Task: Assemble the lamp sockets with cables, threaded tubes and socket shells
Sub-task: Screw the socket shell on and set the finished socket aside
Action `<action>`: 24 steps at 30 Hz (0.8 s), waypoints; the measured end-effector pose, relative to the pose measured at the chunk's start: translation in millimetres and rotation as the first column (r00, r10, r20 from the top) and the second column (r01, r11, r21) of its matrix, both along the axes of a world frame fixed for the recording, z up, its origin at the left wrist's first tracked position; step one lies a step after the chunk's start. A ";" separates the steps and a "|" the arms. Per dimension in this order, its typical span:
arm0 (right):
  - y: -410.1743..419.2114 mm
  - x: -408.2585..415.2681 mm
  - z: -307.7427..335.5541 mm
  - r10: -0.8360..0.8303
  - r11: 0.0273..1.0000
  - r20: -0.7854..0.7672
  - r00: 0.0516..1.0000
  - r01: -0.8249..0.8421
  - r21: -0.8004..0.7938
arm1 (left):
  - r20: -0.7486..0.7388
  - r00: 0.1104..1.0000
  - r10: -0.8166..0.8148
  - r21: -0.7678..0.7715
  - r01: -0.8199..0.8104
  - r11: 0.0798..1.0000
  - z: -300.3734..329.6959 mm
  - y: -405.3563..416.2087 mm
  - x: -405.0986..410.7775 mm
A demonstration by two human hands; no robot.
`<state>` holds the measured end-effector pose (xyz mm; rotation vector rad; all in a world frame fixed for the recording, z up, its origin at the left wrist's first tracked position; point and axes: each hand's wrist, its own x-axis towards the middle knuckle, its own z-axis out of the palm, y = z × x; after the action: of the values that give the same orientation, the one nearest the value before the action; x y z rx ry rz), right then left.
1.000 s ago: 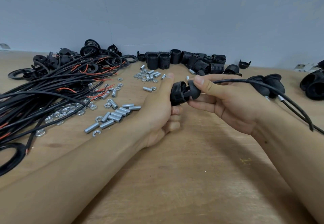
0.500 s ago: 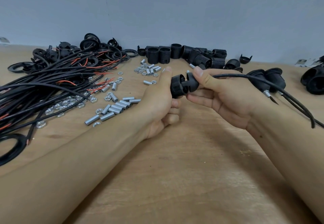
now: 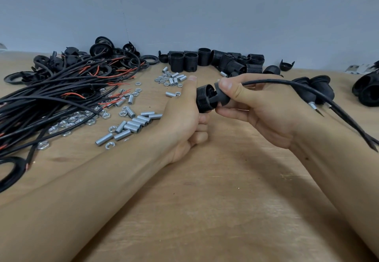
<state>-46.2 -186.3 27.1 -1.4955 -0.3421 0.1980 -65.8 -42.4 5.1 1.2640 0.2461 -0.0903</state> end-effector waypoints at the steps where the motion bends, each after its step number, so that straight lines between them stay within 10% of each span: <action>1: 0.0 -0.1 -0.2 -0.006 1.000 -0.005 1.000 0.006 -0.006 | 0.006 1.000 0.004 0.006 -0.004 1.000 -0.2 -0.5 -0.4; 24: 2.2 0.1 0.1 -0.016 0.999 -0.011 1.000 0.016 0.037 | 0.015 0.992 -0.124 -0.025 0.125 0.992 3.0 2.6 -1.1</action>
<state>-46.2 -184.1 27.2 -1.4598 -0.3235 0.1863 -66.9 -39.8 8.0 1.2528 0.1539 -0.1917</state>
